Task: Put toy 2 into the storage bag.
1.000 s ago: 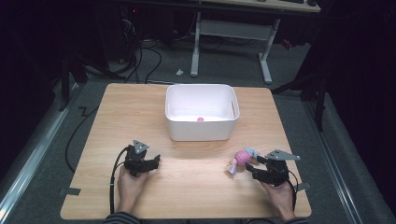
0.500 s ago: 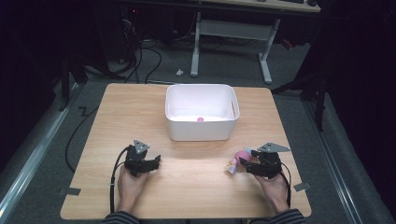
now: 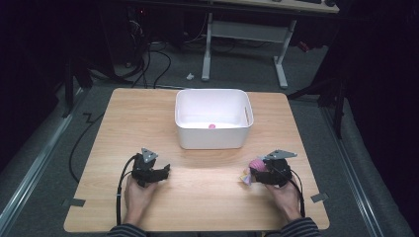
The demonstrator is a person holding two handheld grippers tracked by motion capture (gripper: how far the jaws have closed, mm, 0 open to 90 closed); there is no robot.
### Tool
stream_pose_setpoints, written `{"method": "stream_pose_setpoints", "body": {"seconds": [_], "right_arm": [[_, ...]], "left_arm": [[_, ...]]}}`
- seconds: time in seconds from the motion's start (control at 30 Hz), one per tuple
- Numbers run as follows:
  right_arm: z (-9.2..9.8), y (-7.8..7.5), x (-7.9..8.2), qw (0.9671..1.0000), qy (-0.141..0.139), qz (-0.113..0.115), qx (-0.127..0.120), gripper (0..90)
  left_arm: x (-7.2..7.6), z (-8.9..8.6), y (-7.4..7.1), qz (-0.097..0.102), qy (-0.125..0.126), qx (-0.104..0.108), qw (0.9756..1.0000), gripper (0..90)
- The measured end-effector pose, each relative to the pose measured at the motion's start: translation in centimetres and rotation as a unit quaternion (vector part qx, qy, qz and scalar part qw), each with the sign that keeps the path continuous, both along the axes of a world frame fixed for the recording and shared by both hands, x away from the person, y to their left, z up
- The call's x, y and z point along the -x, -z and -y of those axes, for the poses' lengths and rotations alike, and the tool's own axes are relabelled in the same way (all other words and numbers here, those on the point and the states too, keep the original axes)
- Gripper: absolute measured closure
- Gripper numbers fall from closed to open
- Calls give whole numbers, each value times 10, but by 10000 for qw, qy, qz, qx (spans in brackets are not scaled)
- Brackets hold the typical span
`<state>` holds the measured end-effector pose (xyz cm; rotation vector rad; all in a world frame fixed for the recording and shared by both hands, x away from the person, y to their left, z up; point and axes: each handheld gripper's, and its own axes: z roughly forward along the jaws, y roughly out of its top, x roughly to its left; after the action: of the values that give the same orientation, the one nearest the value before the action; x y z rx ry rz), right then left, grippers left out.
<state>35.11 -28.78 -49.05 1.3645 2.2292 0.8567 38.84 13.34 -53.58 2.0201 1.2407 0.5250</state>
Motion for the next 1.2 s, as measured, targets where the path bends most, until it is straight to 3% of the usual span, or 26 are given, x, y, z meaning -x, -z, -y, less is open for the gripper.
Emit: {"method": "stream_pose_setpoints", "body": {"seconds": [0.33, 0.7, 0.77, 0.97, 1.2], "right_arm": [[-1, 4, -2, 9998, 129, -57, 146, 398], [4, 3, -2, 9997, 195, -146, -43, 415], [4, 1, -2, 9998, 194, -41, 57, 416], [6, -8, 0, 9992, 148, 169, -336, 416], [10, -23, 10, 9982, 10, 356, -492, 417]], "left_arm": [[1, 2, 0, -14, 21, -42, 10000, 205], [1, 3, 0, -34, 61, -71, 10000, 174], [1, 3, 1, -49, 126, -76, 9999, 153], [1, 3, 1, -53, 130, -75, 9999, 149], [3, 2, 1, -44, 125, -44, 9999, 165]]}}
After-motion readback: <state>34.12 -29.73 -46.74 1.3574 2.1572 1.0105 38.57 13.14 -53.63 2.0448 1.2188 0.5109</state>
